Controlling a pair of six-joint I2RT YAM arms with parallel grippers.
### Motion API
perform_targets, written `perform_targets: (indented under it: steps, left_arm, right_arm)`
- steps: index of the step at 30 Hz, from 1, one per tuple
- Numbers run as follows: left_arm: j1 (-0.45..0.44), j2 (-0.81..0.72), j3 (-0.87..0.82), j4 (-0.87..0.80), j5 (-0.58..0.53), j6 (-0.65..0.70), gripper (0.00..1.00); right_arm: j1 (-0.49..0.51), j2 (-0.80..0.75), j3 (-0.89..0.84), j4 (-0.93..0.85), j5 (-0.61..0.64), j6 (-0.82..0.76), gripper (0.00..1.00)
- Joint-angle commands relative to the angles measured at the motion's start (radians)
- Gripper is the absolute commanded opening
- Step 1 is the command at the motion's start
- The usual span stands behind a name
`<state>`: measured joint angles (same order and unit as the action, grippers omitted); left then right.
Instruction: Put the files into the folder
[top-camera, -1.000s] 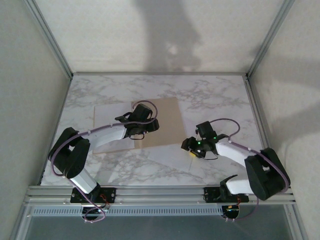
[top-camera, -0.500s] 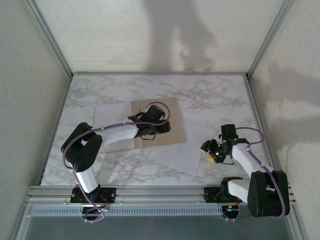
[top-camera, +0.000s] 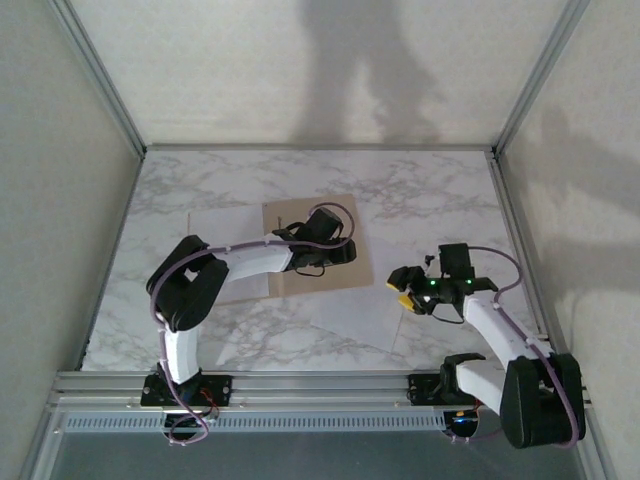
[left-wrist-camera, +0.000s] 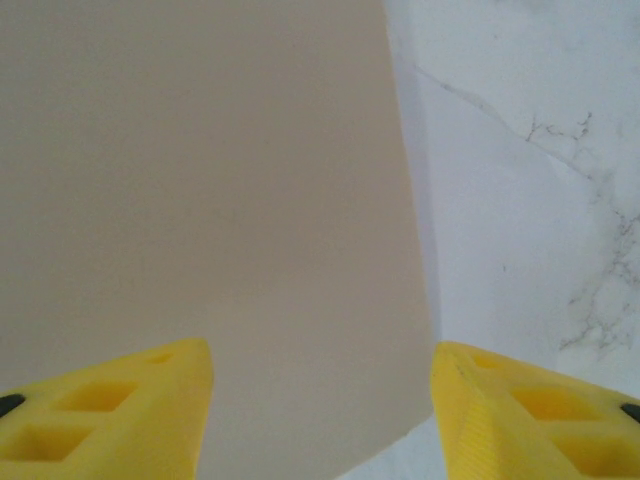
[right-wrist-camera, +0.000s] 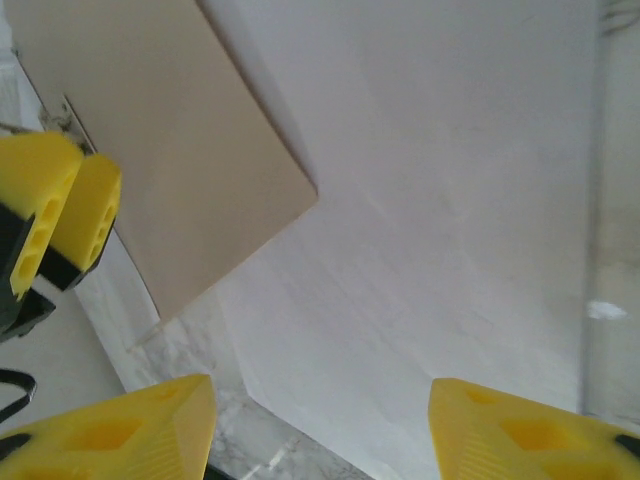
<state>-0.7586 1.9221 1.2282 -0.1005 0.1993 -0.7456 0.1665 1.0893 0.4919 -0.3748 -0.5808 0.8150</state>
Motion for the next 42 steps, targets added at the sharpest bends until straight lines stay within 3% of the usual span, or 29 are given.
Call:
perform_targets:
  steps: [1,6,10,16,23,35,42]
  left_arm:
    - [-0.001,0.035,0.027,0.027,0.029,-0.013,0.59]
    - [0.011,0.048,-0.003,0.027,0.025,-0.017,0.59]
    - [0.02,0.036,-0.036,0.033,0.02,-0.024,0.59]
    - [0.021,0.013,-0.045,0.013,0.003,-0.021,0.59]
    - [0.013,-0.01,-0.017,-0.006,0.018,-0.012,0.6]
    - [-0.077,0.139,0.199,-0.029,0.075,-0.005,0.6]
    - [-0.118,0.235,0.331,-0.035,0.092,-0.001,0.6]
  right_arm:
    - [0.05,0.076,0.005,0.098,-0.014,0.062,0.58]
    - [0.069,0.168,0.009,0.146,-0.001,0.065,0.59]
    - [0.063,0.243,0.041,0.074,0.062,0.007,0.6]
    - [-0.013,0.328,0.043,0.047,0.057,-0.042,0.58]
    - [-0.171,0.309,0.043,-0.031,0.065,-0.115,0.56]
    - [-0.466,0.38,0.109,-0.101,0.02,-0.274,0.56]
    - [-0.546,0.353,0.139,-0.127,0.028,-0.298,0.57]
